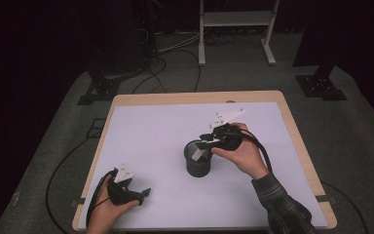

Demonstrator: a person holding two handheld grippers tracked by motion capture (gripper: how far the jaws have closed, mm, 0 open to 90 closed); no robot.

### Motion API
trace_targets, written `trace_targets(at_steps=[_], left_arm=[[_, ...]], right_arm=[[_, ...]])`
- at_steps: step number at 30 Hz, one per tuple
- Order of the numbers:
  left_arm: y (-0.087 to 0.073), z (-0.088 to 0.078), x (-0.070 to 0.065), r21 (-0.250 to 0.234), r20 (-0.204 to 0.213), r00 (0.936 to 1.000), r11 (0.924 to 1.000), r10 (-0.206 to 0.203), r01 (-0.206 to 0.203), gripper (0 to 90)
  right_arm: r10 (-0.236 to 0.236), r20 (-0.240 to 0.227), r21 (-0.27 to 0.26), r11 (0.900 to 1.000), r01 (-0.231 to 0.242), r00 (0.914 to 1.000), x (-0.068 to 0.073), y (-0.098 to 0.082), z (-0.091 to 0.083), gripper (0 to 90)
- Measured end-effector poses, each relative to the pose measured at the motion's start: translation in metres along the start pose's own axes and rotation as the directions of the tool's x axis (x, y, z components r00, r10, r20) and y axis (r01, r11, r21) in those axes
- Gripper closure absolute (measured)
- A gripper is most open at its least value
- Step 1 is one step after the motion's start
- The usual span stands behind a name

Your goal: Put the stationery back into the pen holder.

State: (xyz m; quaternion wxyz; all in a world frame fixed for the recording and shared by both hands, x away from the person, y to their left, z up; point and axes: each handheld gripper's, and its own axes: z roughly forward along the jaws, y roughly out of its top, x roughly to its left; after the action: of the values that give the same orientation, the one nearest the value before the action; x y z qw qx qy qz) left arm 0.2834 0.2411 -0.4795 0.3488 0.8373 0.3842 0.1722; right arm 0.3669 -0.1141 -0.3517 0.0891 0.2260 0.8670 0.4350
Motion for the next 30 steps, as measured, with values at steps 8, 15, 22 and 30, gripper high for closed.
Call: trace_targets(at_steps=[8,15,22,30], left_arm=[[0.0,0.0,0.0,-0.002,-0.001,1.0,1.0,0.0,0.0,4.6],[0.0,0.0,0.0,-0.002,-0.001,1.0,1.0,-0.001,0.001,4.6],[0.0,0.0,0.0,-0.003,0.0,1.0,1.0,-0.001,0.001,4.6],[0.0,0.0,0.0,-0.001,0.0,1.0,1.0,0.0,0.0,4.6]], right_arm=[[-0.002,-0.003,0.027,1.0,0.003,1.0,0.0,-0.005,0.014,64.2],[-0.006,0.003,0.057,0.998,0.006,1.0,0.0,-0.01,0.025,64.1],[-0.008,-0.003,0.087,0.996,0.008,1.0,0.002,-0.014,0.034,64.1],[-0.034,-0.003,0.098,0.995,0.034,0.9994,0.005,-0.016,0.039,58.9]])
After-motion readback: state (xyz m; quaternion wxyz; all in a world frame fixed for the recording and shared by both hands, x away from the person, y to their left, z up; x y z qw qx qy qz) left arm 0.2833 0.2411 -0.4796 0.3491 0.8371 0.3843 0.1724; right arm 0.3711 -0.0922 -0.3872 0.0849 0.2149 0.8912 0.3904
